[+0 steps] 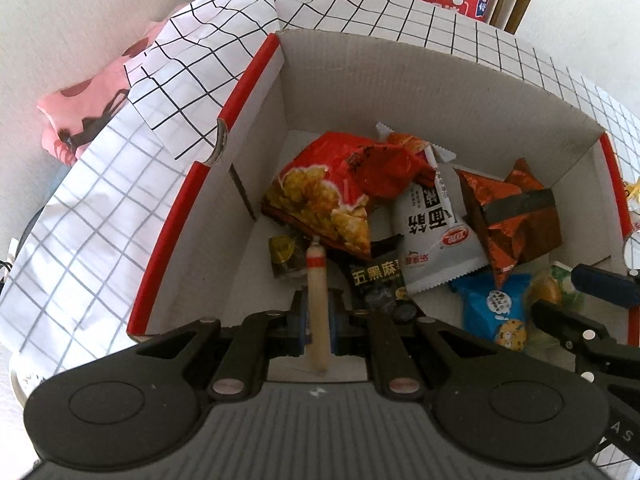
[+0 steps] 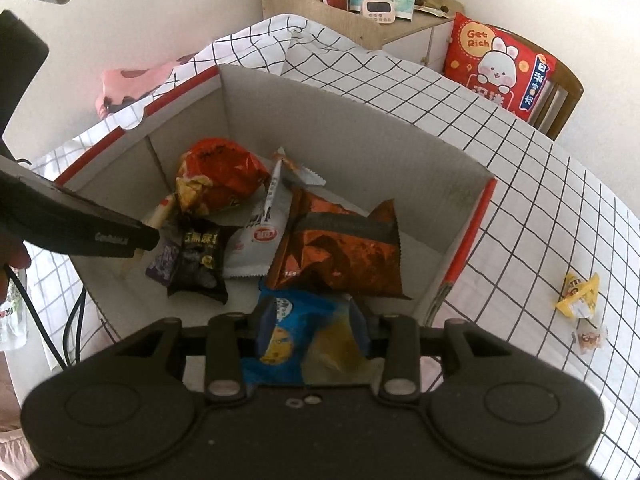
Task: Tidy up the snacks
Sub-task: 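Open the left tool dropping the stick while the right tool drops the cake, then withdraw both tools from the box toward the yellow candy and small packet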
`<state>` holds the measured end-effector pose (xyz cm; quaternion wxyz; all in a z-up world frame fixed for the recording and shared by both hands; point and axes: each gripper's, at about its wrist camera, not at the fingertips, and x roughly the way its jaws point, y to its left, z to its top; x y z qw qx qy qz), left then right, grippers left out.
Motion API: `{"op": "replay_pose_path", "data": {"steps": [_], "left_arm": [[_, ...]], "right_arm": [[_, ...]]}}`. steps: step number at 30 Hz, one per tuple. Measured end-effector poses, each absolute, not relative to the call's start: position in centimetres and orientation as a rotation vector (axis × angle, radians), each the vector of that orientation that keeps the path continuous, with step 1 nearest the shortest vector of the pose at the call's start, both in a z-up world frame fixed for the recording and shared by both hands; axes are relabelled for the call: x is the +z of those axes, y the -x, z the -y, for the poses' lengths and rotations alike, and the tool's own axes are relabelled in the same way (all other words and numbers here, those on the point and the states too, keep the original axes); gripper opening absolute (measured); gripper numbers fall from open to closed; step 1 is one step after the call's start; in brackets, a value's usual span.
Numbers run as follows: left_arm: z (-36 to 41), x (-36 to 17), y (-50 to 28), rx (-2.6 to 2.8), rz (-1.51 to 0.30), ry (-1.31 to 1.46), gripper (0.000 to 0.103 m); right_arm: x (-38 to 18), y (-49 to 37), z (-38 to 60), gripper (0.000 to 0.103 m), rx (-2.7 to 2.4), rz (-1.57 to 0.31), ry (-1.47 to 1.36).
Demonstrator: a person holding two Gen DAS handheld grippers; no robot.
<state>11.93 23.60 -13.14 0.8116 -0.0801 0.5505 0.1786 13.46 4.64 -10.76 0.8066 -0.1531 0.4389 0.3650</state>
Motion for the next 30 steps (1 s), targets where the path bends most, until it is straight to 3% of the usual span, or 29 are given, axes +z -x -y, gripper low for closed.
{"op": "replay_pose_path", "data": {"steps": [5,25,27,29,30], "left_arm": [[-23.2,-12.2,-11.3,0.364,-1.145,0.172,0.024],[-17.2,-5.0,-6.8,0.265,-0.942,0.156,0.029],[-16.1,-4.4,-6.6,0.245,-0.921,0.148,0.034],[-15.1,-3.8,-6.4,0.225,-0.890,0.144,0.050],[-14.6,-3.5,-6.3,0.217,-0.877,0.143,0.052]], "right_arm": [[-10.2,-13.2,-4.1,0.044,0.792,-0.942,0.292],[-4.6,-11.3,2.0,0.062,0.855,-0.852,0.110],[-3.9,-11.2,3.0,0.064,0.850,-0.836,0.098],[-3.3,-11.2,4.0,0.066,0.849,-0.825,0.087],[-3.1,-11.2,4.5,0.068,0.846,-0.820,0.083]]}}
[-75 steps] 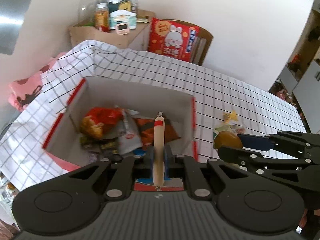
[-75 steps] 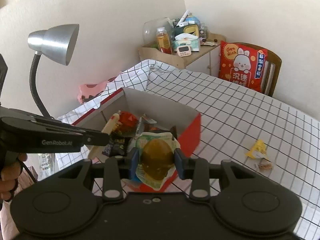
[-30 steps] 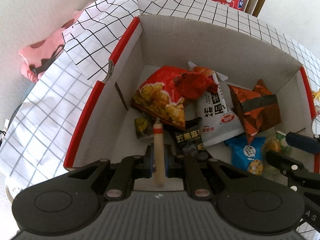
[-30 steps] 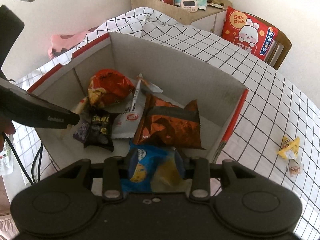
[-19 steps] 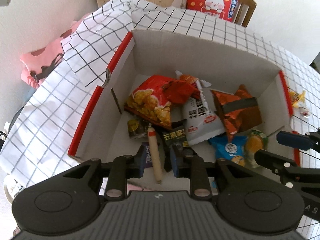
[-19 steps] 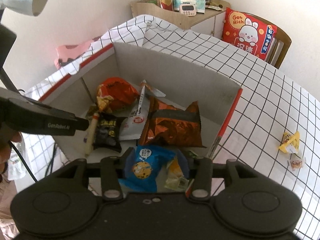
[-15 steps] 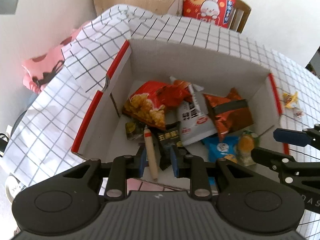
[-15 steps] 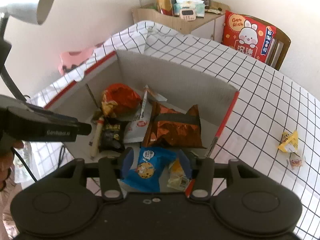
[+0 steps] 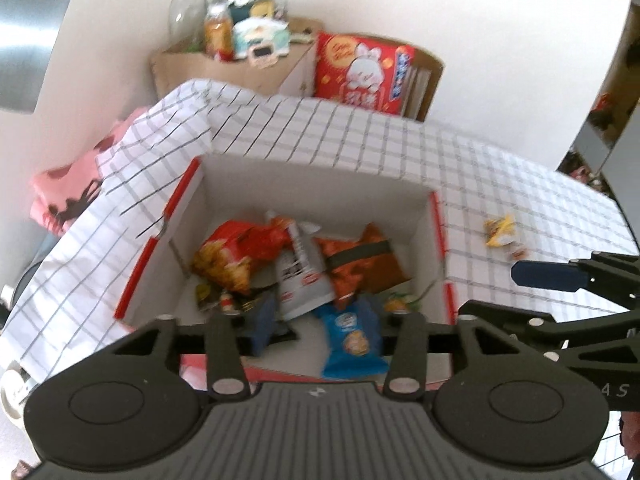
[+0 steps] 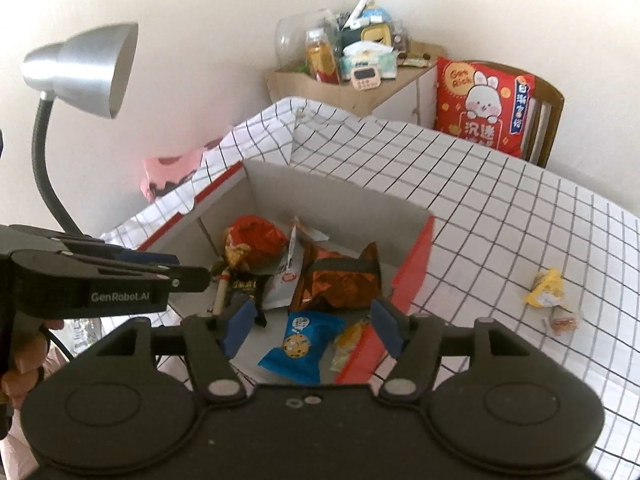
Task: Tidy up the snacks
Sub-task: 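Withdraw both tools from the box toward the yellow candy and small packet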
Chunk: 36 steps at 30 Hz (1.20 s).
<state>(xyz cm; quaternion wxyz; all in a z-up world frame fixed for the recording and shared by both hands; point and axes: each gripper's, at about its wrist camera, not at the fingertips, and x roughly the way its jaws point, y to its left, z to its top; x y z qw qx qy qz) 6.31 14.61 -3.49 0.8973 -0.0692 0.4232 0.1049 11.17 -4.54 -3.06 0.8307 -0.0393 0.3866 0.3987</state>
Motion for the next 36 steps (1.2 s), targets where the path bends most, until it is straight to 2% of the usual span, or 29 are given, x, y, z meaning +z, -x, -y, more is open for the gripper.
{"op": "replay_pose_path", "data": {"steps": [9,13,19,22,24,27,29,32,36], "left_arm": [[-8.9,-1.7,-6.6,0.132,-0.821,0.124,0.053],[-6.1,-1.5,-7.4,0.088,-0.816,0.122,0.059],[-2.0,-2.3,-9.0,0.038,-0.828,0.114,0.066],[-0.2,-2.8,-10.0,0.020,-0.834,0.111,0.066],[1.1,-3.1,-10.8,0.015,-0.833,0.106,0.066],[2.7,-3.6,-12.2,0.014,-0.833,0.104,0.067],[3.6,-4.1,-13.2,0.013,-0.833,0.109,0.073],[4.7,-4.9,-14.6,0.011,-0.829,0.103,0.075],[5.6,-6.5,-17.2,0.028,-0.851,0.116,0.075]], "right_arm": [[-1.3,-11.5,10.7,0.079,0.787,-0.776,0.034],[-1.0,-11.9,13.6,0.081,0.755,-0.767,0.014],[-1.4,-12.9,17.9,0.082,0.697,-0.768,-0.002],[-1.8,-13.6,20.1,0.083,0.664,-0.771,-0.013],[-2.2,-14.1,21.4,0.089,0.644,-0.773,-0.022],[-2.8,-14.9,23.4,0.092,0.616,-0.777,-0.036],[-3.2,-15.4,24.3,0.094,0.589,-0.778,-0.035],[-4.1,-16.4,25.6,0.101,0.557,-0.780,-0.019],[-5.4,-18.1,26.8,0.102,0.559,-0.767,0.010]]}}
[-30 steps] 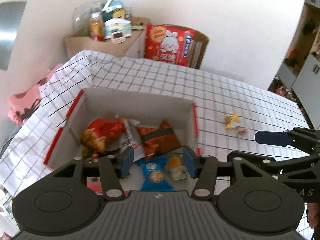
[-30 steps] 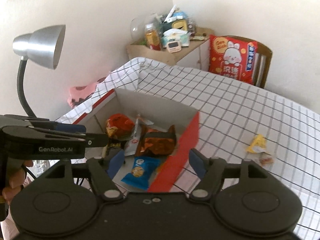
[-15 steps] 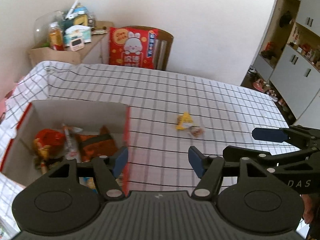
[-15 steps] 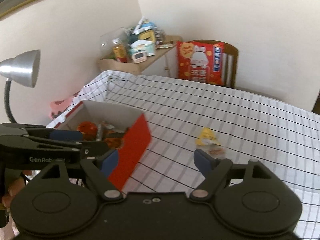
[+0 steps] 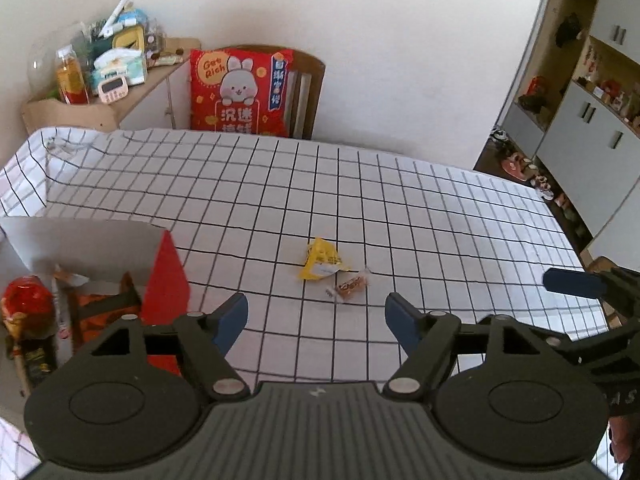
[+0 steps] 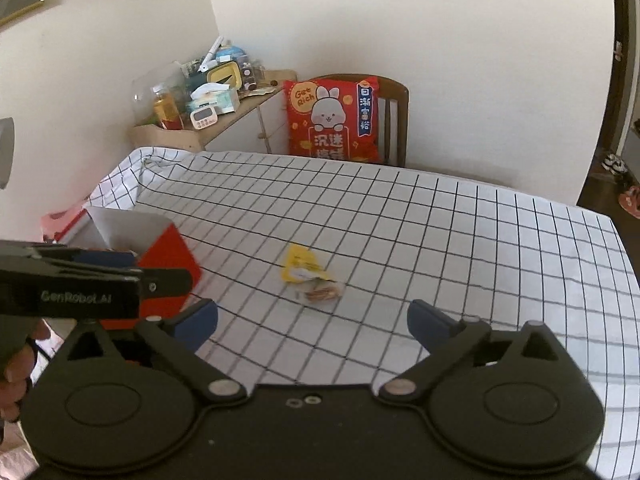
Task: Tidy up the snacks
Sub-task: 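Withdraw both tools from the box toward the yellow candy and small packet, then grasp the yellow M&M's packet with the left tool while the right tool grasps the brown packet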
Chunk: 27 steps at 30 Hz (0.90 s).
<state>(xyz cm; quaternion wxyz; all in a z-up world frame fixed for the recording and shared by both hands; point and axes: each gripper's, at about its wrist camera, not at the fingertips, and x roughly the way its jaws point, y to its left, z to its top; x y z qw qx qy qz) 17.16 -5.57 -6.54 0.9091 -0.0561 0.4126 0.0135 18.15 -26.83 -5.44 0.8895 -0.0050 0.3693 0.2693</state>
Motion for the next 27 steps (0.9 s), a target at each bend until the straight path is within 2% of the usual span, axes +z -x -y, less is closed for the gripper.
{"op": "replay_pose_path", "data": {"steps": [20,27], "left_arm": [[5.6,-14.9,-30.4,-0.005,-1.107,0.109,0.075],[5.8,-17.2,-33.2,-0.011,-1.137,0.116,0.075]], "right_arm": [[-13.7,-27.6,23.2,0.101,0.696,-0.885,0.097],[-16.3,-29.7,21.1,0.092,0.711,-0.923,0.099]]}}
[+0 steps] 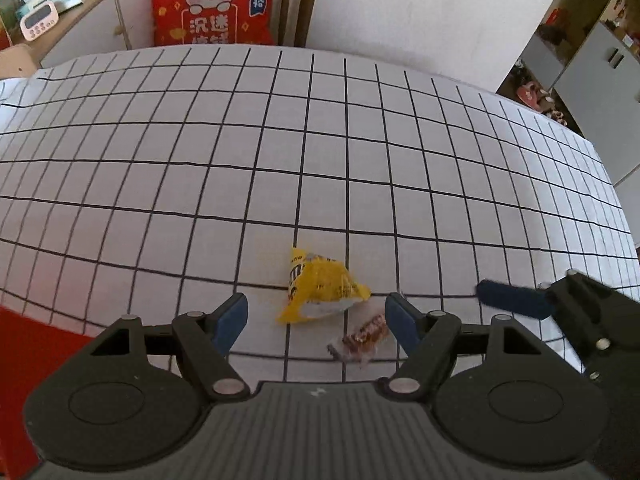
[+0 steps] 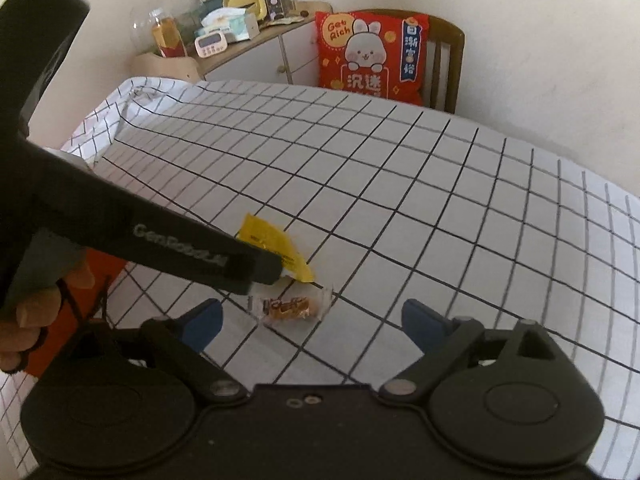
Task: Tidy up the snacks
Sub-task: 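Grasp the yellow M&M's packet with the left tool while the right tool grasps the brown packet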
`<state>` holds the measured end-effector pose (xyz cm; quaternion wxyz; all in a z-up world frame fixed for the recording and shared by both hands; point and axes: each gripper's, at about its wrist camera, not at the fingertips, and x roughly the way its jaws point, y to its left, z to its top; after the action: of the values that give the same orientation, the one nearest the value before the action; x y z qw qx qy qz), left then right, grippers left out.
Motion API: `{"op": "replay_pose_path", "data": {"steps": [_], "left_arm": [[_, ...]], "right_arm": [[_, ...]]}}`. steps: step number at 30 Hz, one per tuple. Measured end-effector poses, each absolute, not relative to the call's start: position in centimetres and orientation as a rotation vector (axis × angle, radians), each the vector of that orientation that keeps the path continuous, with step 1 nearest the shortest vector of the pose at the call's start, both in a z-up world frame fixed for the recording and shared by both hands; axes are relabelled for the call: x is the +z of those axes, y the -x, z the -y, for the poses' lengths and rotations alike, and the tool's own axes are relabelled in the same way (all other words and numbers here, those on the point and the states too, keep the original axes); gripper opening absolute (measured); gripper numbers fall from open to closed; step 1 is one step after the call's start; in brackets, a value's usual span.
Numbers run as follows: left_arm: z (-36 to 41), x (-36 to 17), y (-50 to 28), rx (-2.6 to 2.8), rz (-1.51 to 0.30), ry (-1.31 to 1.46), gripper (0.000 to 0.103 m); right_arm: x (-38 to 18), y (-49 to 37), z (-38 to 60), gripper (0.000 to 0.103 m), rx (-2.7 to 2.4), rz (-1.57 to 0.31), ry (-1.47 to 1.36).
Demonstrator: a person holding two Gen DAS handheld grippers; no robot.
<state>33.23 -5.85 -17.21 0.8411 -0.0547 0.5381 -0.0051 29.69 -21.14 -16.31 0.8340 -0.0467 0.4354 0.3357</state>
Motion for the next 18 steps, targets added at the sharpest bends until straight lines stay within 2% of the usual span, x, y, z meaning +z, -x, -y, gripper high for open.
{"op": "replay_pose_path", "data": {"steps": [6,8,10,11,13,15,18], "left_arm": [[6.2,-18.7,-34.1,-0.025,-1.155,0.113,0.073],[6.2,-18.9,-34.2,-0.033,-1.156,0.123,0.066],[6.1,-19.2,-34.5,-0.037,-1.155,0.121,0.064],[6.0,-19.4,-34.7,-0.040,-1.153,0.121,0.059],[5.9,-19.6,-34.8,-0.044,-1.159,0.127,0.052],[5.8,-19.8,-34.8,-0.045,-1.155,0.127,0.050],[5.5,-19.8,-34.8,-0.039,-1.151,0.141,0.047]], "right_arm": [[-17.8,-30.1,19.8,0.078,0.718,-0.939,0.126],[-17.9,-30.1,19.4,0.075,0.725,-0.930,0.132],[-18.0,-30.1,19.1,0.073,0.727,-0.924,0.136],[-18.0,-30.1,19.0,0.072,0.726,-0.921,0.138],[-18.2,-30.0,18.9,0.066,0.731,-0.924,0.138],[-18.3,-29.9,18.8,0.054,0.732,-0.925,0.147],[-18.5,-29.7,19.0,0.042,0.727,-0.921,0.153]]}}
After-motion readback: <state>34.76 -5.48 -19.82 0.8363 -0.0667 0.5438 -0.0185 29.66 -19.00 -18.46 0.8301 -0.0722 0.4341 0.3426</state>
